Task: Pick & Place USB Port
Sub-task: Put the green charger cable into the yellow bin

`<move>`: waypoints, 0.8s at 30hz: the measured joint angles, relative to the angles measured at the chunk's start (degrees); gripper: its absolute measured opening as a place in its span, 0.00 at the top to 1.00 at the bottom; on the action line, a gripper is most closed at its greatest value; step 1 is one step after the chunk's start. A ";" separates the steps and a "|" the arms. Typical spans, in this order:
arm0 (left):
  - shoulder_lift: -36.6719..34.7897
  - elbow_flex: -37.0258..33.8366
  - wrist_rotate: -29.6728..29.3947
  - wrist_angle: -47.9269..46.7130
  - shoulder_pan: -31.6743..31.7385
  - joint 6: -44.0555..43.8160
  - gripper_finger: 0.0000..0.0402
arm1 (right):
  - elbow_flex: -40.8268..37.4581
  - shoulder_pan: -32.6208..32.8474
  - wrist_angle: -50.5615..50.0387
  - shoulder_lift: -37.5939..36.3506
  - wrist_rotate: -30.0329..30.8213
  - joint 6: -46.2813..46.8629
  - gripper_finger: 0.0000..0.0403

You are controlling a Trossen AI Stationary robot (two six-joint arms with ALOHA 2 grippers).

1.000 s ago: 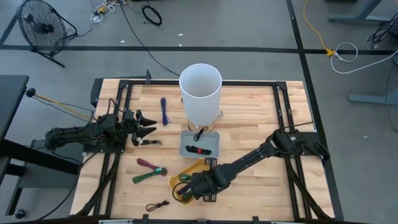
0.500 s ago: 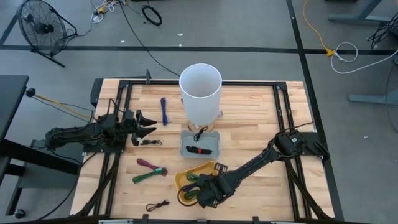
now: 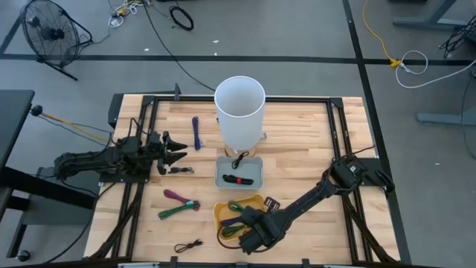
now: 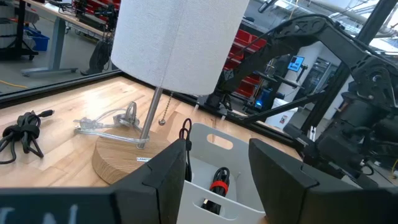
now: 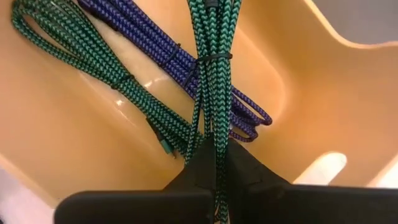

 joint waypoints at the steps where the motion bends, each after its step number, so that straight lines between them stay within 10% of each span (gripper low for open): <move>1: 0.00 0.00 0.00 0.00 0.01 0.00 0.55 | -0.31 -0.08 0.11 0.00 0.04 0.77 0.99; 24: 0.00 0.00 0.00 -0.02 -0.01 0.00 0.55 | -0.95 -0.48 4.56 0.00 3.84 -8.33 0.99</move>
